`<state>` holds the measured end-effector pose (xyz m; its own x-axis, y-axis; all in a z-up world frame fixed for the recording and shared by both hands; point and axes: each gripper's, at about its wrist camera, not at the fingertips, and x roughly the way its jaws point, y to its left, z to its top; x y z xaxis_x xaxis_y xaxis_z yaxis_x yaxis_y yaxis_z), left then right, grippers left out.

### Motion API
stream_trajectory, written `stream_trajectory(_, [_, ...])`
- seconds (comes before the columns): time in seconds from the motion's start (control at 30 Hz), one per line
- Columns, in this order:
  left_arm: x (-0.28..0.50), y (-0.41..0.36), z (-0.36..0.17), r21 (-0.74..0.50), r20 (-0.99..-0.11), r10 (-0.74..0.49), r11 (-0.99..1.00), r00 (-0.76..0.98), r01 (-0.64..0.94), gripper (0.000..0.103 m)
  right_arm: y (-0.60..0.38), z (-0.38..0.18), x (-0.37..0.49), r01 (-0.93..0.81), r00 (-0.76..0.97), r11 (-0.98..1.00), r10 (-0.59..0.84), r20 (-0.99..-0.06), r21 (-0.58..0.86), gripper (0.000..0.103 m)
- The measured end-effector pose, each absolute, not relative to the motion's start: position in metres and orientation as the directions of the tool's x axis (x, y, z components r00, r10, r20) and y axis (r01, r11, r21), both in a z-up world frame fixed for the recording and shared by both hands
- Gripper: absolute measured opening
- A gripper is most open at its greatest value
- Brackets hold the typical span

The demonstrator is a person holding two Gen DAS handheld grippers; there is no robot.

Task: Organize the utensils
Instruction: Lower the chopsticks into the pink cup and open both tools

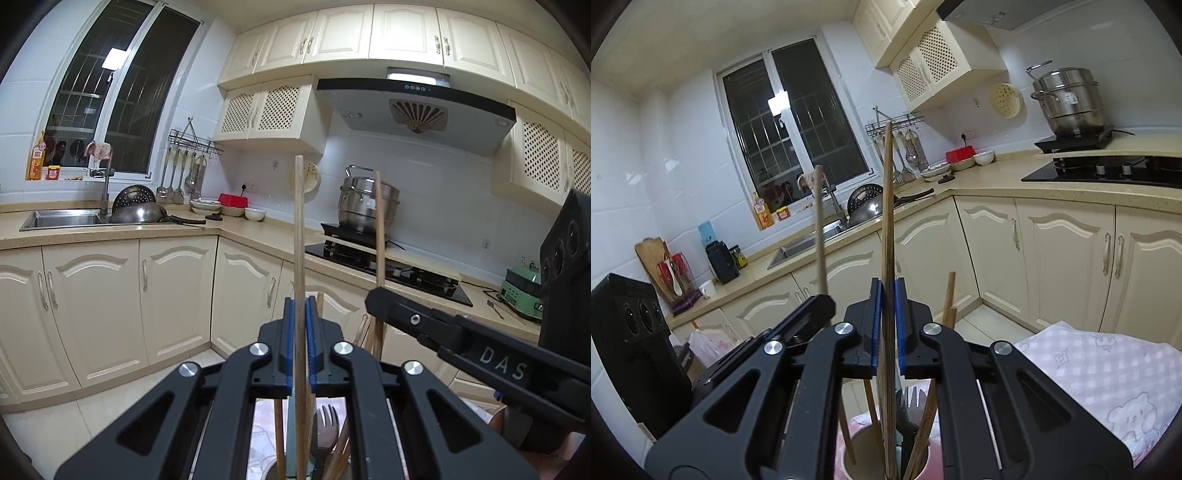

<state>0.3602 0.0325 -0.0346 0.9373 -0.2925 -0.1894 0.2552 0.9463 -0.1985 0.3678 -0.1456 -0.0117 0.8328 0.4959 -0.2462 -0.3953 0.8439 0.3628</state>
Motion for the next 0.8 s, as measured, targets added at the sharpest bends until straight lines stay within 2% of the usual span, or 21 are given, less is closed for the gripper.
stream_trajectory(0.23, [0.353,0.03,-0.047,-0.172,-0.221,-0.294,0.95,0.93,0.259,0.007,-0.141,-0.024,0.369,-0.395,0.819,0.851,0.497,-0.288,0.346,0.008])
stream_trajectory(0.3, [0.35,0.033,-0.047,-0.172,-0.229,-0.286,0.953,0.931,0.25,0.019,-0.141,-0.025,0.367,-0.392,0.813,0.854,0.495,-0.305,0.342,0.008])
stream_trajectory(0.33, [0.347,0.035,-0.047,-0.174,-0.233,-0.274,0.956,0.933,0.237,0.031,-0.142,-0.025,0.366,-0.388,0.814,0.856,0.492,-0.308,0.342,0.009])
stream_trajectory(0.37, [0.345,0.039,-0.046,-0.182,-0.236,-0.269,0.956,0.934,0.229,0.042,-0.146,-0.023,0.364,-0.382,0.817,0.858,0.488,-0.309,0.345,0.013])
stream_trajectory(0.4, [0.343,0.043,-0.045,-0.192,-0.236,-0.268,0.955,0.934,0.225,0.047,-0.149,-0.021,0.362,-0.373,0.822,0.86,0.48,-0.307,0.347,0.028])
stream_trajectory(0.43, [0.34,0.046,-0.043,-0.201,-0.235,-0.264,0.955,0.935,0.219,0.058,-0.154,-0.019,0.359,-0.362,0.83,0.863,0.47,-0.3,0.351,0.042])
stream_trajectory(0.47, [0.336,0.05,-0.041,-0.209,-0.237,-0.261,0.954,0.936,0.213,0.074,-0.16,-0.016,0.354,-0.354,0.841,0.864,0.461,-0.282,0.358,0.082])
stream_trajectory(0.5, [0.332,0.054,-0.039,-0.215,-0.237,-0.257,0.954,0.937,0.207,0.079,-0.167,-0.011,0.346,-0.343,0.859,0.868,0.445,-0.255,0.36,0.089])
stream_trajectory(0.53, [0.328,0.056,-0.037,-0.219,-0.235,-0.255,0.954,0.938,0.204,0.085,-0.17,-0.009,0.342,-0.341,0.862,0.87,0.44,-0.251,0.355,0.089])
stream_trajectory(0.63, [0.312,0.059,-0.029,-0.203,-0.24,-0.25,0.958,0.938,0.204,0.094,-0.182,-0.001,0.332,-0.328,0.863,0.875,0.431,-0.263,0.357,0.094])
stream_trajectory(0.67, [0.309,0.059,-0.027,-0.198,-0.244,-0.25,0.959,0.937,0.205,0.096,-0.187,0.0,0.329,-0.318,0.863,0.878,0.424,-0.274,0.359,0.097])
stream_trajectory(0.8, [0.294,0.056,-0.02,-0.183,-0.279,-0.244,0.963,0.929,0.198,0.098,-0.199,-0.002,0.32,-0.284,0.843,0.889,0.411,-0.347,0.36,0.097])
